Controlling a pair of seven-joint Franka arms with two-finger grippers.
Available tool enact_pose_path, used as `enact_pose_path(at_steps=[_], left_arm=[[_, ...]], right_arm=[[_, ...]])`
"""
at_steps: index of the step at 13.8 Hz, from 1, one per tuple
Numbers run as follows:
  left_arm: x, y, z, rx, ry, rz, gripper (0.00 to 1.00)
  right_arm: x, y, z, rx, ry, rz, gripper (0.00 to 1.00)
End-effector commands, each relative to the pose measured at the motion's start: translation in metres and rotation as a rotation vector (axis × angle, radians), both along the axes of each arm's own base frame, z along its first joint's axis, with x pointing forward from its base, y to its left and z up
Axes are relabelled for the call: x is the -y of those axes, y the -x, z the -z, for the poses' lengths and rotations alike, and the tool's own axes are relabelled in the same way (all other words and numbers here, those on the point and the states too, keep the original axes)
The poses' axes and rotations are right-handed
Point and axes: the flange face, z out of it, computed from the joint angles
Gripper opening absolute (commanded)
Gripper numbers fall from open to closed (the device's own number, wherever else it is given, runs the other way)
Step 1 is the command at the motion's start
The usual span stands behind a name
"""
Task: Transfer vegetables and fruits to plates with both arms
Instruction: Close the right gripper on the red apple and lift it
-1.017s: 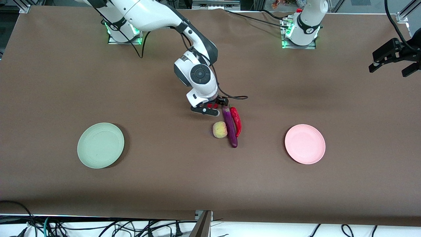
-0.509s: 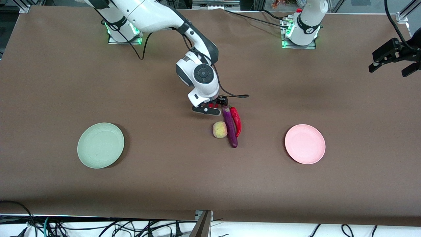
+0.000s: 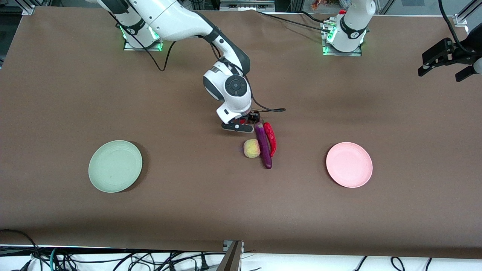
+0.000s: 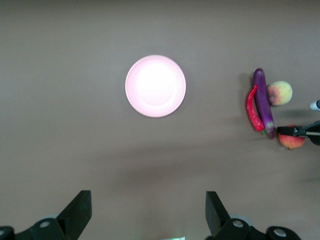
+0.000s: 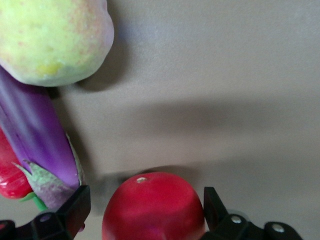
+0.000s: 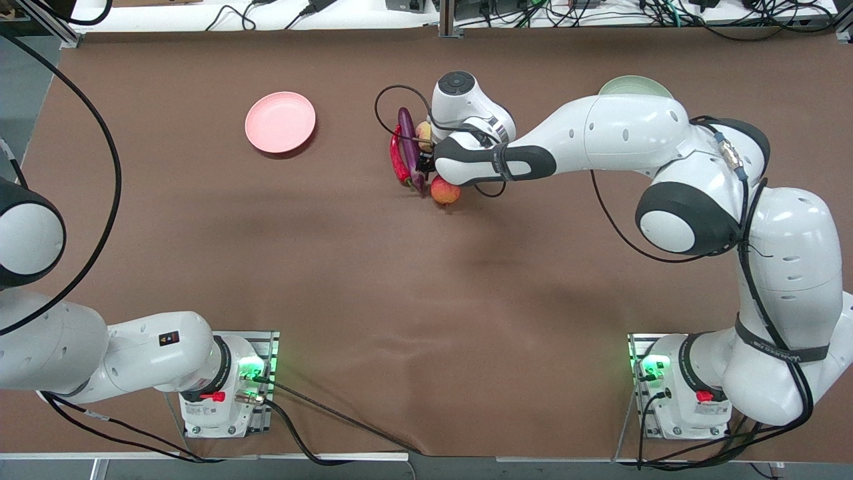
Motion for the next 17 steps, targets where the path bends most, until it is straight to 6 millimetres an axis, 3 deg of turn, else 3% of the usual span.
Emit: enact_pose_path(at_steps=[1, 3, 4, 6, 7, 8, 11, 13, 17], left_arm=[[-0.022, 0.008, -0.007, -0.013, 0.001, -0.034, 1.00], [-0.024, 0.006, -0.006, -0.009, -0.019, -0.038, 1.00], [-0.026, 0.006, -0.006, -0.007, -0.046, -0.039, 1.00], [-0.030, 0.006, -0.008, -0.005, -0.046, -0.045, 1.00], [-0.031, 0.006, -0.008, -0.005, -0.045, -0.048, 1.00], [-0.032, 0.006, -0.008, -0.004, -0.039, -0.050, 1.00], [-0.032, -0.003, 0.005, -0.008, -0.027, -0.049, 1.00], [-0.032, -0.002, 0.016, -0.052, -0.035, -0.049, 1.00], [-0.033, 0.006, 0.014, -0.089, -0.057, -0.058, 1.00]], right_arm=[[-0.008, 0.002, -0.002, 0.019, -0.003, -0.014, 1.00], [-0.008, 0.003, -0.001, 0.019, -0.001, -0.018, 1.00], [-0.008, 0.003, 0.000, 0.018, 0.000, -0.020, 0.93], [-0.007, 0.004, 0.001, 0.016, 0.002, -0.028, 0.58], [-0.007, 0.004, 0.001, 0.016, 0.002, -0.031, 0.46], [-0.007, 0.004, 0.001, 0.015, 0.003, -0.037, 0.42], [0.001, -0.008, -0.010, 0.023, -0.003, -0.029, 0.41], [0.015, -0.023, -0.041, 0.020, -0.003, -0.048, 0.41], [0.076, -0.066, -0.101, -0.004, 0.041, -0.059, 0.41]])
